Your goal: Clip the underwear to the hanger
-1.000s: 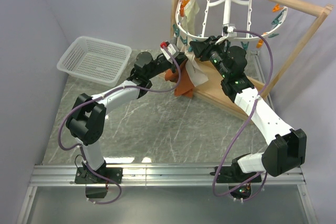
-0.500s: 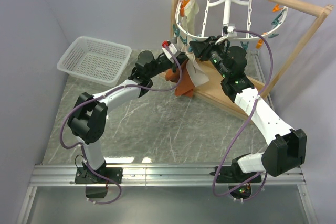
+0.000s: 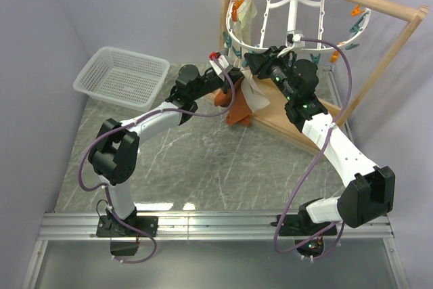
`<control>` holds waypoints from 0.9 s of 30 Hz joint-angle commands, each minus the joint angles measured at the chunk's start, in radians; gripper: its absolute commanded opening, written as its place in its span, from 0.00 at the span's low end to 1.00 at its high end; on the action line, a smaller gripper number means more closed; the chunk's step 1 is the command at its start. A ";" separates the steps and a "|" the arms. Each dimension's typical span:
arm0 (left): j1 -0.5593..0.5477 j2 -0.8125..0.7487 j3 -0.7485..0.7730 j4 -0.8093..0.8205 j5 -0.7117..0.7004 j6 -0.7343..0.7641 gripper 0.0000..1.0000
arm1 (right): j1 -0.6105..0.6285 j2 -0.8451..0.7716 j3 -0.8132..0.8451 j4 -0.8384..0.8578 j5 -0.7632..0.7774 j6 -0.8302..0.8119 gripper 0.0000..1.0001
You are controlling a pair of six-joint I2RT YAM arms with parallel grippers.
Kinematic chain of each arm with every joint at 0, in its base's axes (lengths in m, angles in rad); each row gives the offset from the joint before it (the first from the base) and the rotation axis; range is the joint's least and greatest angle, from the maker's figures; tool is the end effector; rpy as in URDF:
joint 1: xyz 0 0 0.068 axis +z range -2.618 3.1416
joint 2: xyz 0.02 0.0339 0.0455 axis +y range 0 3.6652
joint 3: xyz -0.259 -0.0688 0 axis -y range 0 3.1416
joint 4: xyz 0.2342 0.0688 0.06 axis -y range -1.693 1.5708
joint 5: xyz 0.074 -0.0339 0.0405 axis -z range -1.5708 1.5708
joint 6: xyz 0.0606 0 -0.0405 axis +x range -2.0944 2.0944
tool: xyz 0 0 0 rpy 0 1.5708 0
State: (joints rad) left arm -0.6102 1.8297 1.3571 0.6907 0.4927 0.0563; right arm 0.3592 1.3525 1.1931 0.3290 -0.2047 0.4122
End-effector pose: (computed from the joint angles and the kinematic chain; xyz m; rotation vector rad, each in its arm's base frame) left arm 0.3495 -0.2794 0.3382 0.8474 1.1456 -0.7921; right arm 0.3103 0.1297 0.4109 -0.1371 1.4440 0.7793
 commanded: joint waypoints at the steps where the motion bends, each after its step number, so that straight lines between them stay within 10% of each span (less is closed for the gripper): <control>1: 0.001 -0.006 0.056 0.041 0.030 -0.027 0.00 | -0.003 0.005 0.039 0.050 -0.062 0.008 0.00; 27: 0.000 -0.026 0.056 0.073 0.058 -0.090 0.00 | -0.002 -0.001 0.025 0.058 -0.061 -0.021 0.00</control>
State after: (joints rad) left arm -0.6102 1.8297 1.3697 0.6979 0.5278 -0.0032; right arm 0.3592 1.3521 1.1931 0.3294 -0.2100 0.3862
